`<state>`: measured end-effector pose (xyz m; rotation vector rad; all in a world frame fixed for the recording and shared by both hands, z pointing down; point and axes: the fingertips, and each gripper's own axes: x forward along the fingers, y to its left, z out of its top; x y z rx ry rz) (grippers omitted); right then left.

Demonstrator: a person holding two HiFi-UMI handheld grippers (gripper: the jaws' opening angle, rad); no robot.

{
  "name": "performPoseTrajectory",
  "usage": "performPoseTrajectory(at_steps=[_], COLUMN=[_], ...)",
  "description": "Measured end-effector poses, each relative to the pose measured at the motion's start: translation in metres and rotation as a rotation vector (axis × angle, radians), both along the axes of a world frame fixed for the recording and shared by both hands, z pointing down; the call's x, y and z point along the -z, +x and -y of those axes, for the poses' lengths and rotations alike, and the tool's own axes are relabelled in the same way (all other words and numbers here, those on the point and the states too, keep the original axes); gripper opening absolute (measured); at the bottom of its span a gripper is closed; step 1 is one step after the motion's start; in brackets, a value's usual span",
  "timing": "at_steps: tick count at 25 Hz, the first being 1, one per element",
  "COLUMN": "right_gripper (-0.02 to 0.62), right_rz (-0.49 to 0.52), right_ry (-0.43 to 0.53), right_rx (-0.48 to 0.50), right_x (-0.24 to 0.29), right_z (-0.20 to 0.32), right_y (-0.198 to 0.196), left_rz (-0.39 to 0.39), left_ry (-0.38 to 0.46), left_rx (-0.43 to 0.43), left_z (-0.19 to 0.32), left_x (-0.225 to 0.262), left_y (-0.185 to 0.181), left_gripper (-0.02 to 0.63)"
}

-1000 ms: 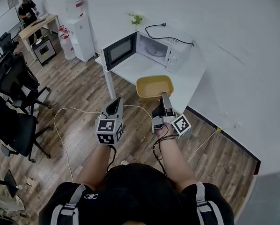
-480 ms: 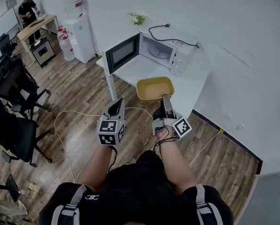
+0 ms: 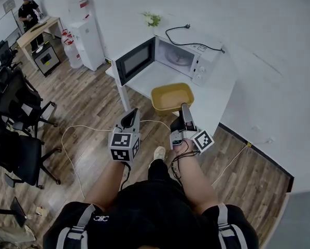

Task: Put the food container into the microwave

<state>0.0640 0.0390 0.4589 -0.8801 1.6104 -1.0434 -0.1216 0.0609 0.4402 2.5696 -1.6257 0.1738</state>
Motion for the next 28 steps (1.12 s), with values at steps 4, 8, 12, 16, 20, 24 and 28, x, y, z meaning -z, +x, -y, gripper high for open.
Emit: performPoseTrajectory(at_steps=[4,8,12,16,20,24,28], right_gripper=[0.216,0.216,0.215,0.213,0.213,0.212,0.212], right_rz=[0.014,0.041,0.042,0.050,0.052,0.072,0.074], right_ry=[-0.004,-0.041,-0.043,-0.051,-0.062,-0.071,-0.091], right_rx=[-0.009,-0.033,-0.048,-0.060,-0.060,-0.061,-0.061], right_x=[-0.006,-0.024,-0.029,-0.031,-0.035,-0.045,-0.059], right_z=[0.036,0.084,0.140,0.195,0.244,0.289,0.333], right_y=[0.002,0.010,0.018,0.028,0.041,0.057,0.074], left_rz=[-0.002,-0.002,0.013,0.013,0.013,0.037,0.057], left_ry=[-0.003,0.012,0.009,-0.014,-0.045,-0.053,-0.066], left_rx=[0.004,0.007,-0.012,-0.046,-0.065,-0.109,-0.134], left_z=[0.037,0.083,0.141,0.202,0.258,0.304,0.351], left_x=[-0.004,-0.005,-0.007,-0.009,-0.016,-0.021,-0.025], left_y=[-0.001,-0.001,0.007,0.024,0.042,0.068,0.091], left_gripper=[0.014,0.014,0.014,0.014,0.014,0.014,0.014])
